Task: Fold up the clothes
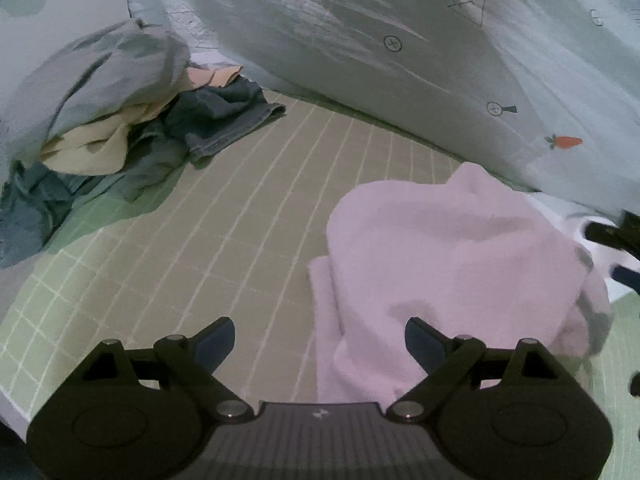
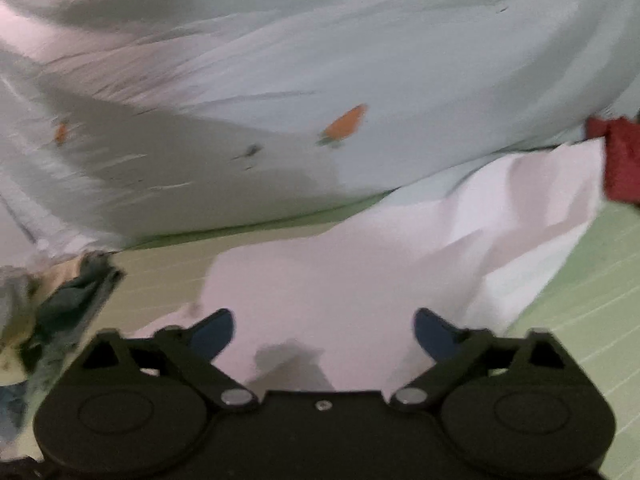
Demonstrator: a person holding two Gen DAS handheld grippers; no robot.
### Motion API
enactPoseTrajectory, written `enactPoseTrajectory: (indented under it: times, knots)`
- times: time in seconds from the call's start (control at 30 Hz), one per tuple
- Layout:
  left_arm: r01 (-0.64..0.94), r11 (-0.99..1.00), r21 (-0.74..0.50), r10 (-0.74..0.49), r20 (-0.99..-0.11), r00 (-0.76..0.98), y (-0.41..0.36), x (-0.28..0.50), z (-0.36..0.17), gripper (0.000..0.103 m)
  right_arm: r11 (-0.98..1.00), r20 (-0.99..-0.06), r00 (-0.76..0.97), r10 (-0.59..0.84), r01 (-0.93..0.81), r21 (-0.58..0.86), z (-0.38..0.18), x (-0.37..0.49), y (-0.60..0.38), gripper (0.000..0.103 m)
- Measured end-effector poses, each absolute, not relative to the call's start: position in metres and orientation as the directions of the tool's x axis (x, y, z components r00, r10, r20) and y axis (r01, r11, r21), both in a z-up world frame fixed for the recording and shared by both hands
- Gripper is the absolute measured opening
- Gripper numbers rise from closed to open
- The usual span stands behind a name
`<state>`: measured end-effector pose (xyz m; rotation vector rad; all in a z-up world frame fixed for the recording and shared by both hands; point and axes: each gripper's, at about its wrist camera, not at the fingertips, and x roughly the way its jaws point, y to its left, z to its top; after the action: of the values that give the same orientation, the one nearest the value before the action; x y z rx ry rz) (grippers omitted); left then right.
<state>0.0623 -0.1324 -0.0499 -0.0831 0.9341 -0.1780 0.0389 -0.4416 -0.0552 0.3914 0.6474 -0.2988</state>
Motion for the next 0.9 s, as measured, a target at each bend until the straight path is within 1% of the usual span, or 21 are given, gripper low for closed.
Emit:
enactPoseTrajectory:
  times: [0.07, 0.1, 0.13, 0.17, 0.2, 0.23, 0.33, 0.4, 0.53, 0.67, 0.77, 0.83, 0.9]
  knots:
    - [0.118, 0.983, -0.143, -0.185, -0.791, 0.583, -0.123, 0.055, -0.049, 0.092, 0.894, -0.637, 0.761, -0.121, 0.362, 0.263, -0.058, 0.044, -0.425, 0.084]
    - [0.120, 0.983, -0.141, -0.185, -0.790, 0.584, -0.119, 0.053, -0.048, 0.092, 0.897, -0.642, 0.758, -0.114, 0.356, 0.261, -0.060, 0.047, -0.420, 0.076]
    - [0.122, 0.982, -0.141, -0.186, -0.789, 0.586, -0.117, 0.051, -0.047, 0.092, 0.900, -0.648, 0.754, -0.107, 0.350, 0.260, -0.063, 0.050, -0.416, 0.060]
    - [0.124, 0.982, -0.141, -0.187, -0.788, 0.587, -0.115, 0.048, -0.046, 0.092, 0.903, -0.653, 0.751, -0.100, 0.345, 0.258, -0.065, 0.054, -0.411, 0.051]
    - [0.126, 0.982, -0.141, -0.188, -0.786, 0.589, -0.112, 0.046, -0.044, 0.092, 0.904, -0.649, 0.755, -0.090, 0.335, 0.265, -0.066, 0.054, -0.410, 0.030]
    - [0.128, 0.982, -0.140, -0.189, -0.786, 0.589, -0.112, 0.045, -0.044, 0.092, 0.906, -0.644, 0.761, -0.079, 0.325, 0.273, -0.066, 0.053, -0.409, 0.006]
    - [0.136, 0.981, -0.139, -0.193, -0.785, 0.588, -0.116, 0.042, -0.043, 0.092, 0.927, -0.571, 0.819, -0.059, 0.256, 0.272, -0.051, 0.037, -0.404, 0.006]
    - [0.144, 0.980, -0.140, -0.198, -0.787, 0.584, -0.122, 0.040, -0.043, 0.092, 0.938, -0.522, 0.850, -0.070, 0.235, 0.257, -0.034, 0.017, -0.405, 0.006]
    - [0.158, 0.977, -0.140, -0.207, -0.787, 0.582, -0.141, 0.034, -0.044, 0.092, 0.926, -0.422, 0.892, -0.161, 0.285, 0.248, -0.003, -0.039, -0.434, 0.005]
    - [0.169, 0.976, -0.134, -0.208, -0.794, 0.570, -0.166, 0.024, -0.047, 0.092, 0.869, -0.346, 0.873, -0.344, 0.435, 0.234, 0.026, -0.095, -0.499, 0.005]
    - [0.169, 0.977, -0.133, -0.206, -0.800, 0.563, -0.185, 0.015, -0.050, 0.092, 0.784, -0.319, 0.788, -0.527, 0.595, 0.176, 0.030, -0.133, -0.554, 0.005]
    - [0.163, 0.978, -0.133, -0.202, -0.804, 0.559, -0.197, 0.009, -0.052, 0.092, 0.712, -0.335, 0.709, -0.620, 0.688, 0.140, 0.020, -0.152, -0.591, 0.006]
    - [0.155, 0.978, -0.139, -0.203, -0.807, 0.554, -0.209, 0.006, -0.054, 0.092, 0.644, -0.379, 0.612, -0.694, 0.763, 0.054, 0.003, -0.163, -0.622, 0.006]
